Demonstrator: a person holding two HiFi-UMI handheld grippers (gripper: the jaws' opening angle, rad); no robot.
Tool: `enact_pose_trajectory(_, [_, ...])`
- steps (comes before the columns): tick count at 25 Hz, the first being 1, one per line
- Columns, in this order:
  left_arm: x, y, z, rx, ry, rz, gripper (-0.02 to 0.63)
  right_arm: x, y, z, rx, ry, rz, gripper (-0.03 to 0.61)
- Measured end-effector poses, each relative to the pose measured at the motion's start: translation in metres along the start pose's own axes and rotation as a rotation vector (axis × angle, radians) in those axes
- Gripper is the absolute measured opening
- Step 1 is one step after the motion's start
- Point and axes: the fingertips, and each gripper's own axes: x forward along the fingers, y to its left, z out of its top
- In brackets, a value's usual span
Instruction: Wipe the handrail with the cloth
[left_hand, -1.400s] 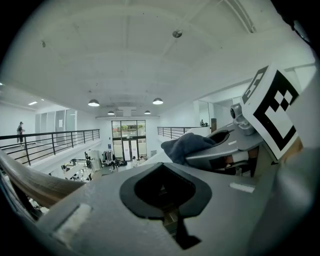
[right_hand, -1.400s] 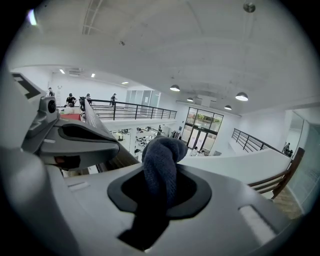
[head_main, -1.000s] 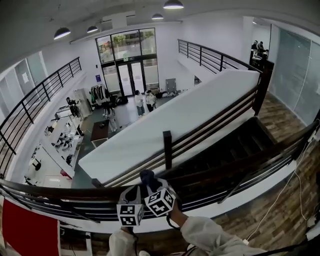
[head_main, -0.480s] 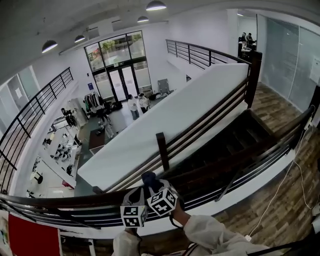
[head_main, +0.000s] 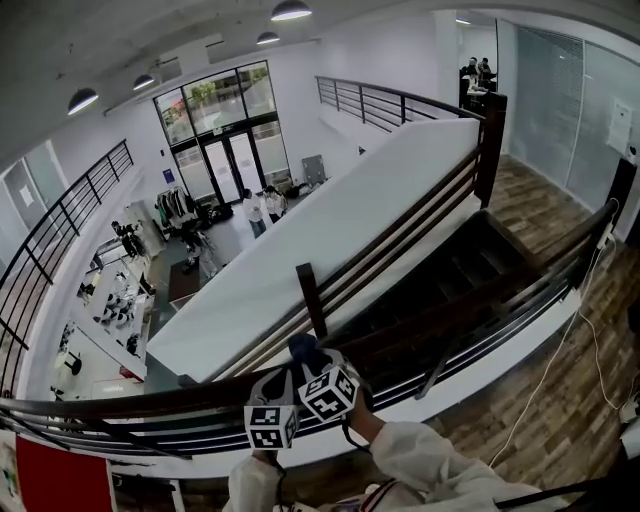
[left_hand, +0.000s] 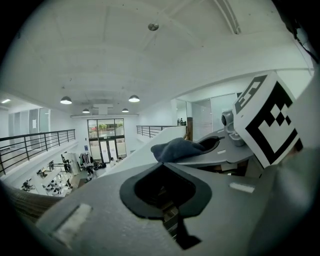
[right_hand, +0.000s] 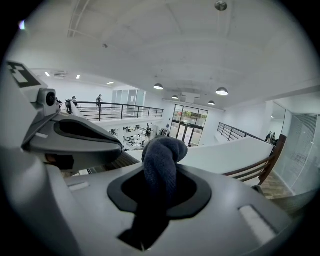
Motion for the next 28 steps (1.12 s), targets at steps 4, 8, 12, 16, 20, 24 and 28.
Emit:
enact_pose_trajectory(4, [0.014, -0.019, 0.008, 0.003, -0.004, -0.020, 0.003, -0.008, -0.026, -0.007, 0.017, -0.001, -0.022, 0.092])
enact_pose_trajectory(8, [0.028, -0.041, 0.013, 0.007, -0.007, -0.044, 0.003, -0.016, -0.045, -0.016, 0.024, 0.007, -0.039, 0.092])
enact_pose_trajectory(12, [0.038, -0.060, 0.019, 0.016, -0.003, -0.063, 0.003, -0.027, -0.072, -0.026, 0.042, 0.013, -0.069, 0.092])
enact_pose_trajectory(16, [0.053, -0.083, 0.024, 0.015, -0.011, -0.097, 0.003, -0.037, -0.105, -0.039, 0.049, 0.011, -0.112, 0.092])
enact_pose_trajectory(20, [0.069, -0.112, 0.029, 0.019, -0.009, -0.149, 0.003, -0.046, -0.141, -0.052, 0.054, 0.019, -0.162, 0.092])
enact_pose_trajectory(24, [0.083, -0.144, 0.036, 0.036, -0.006, -0.206, 0.003, -0.058, -0.171, -0.064, 0.056, 0.021, -0.195, 0.092])
enact_pose_trajectory(28, [0.093, -0.172, 0.040, 0.045, -0.009, -0.258, 0.003, -0.070, -0.195, -0.076, 0.044, 0.028, -0.224, 0.092])
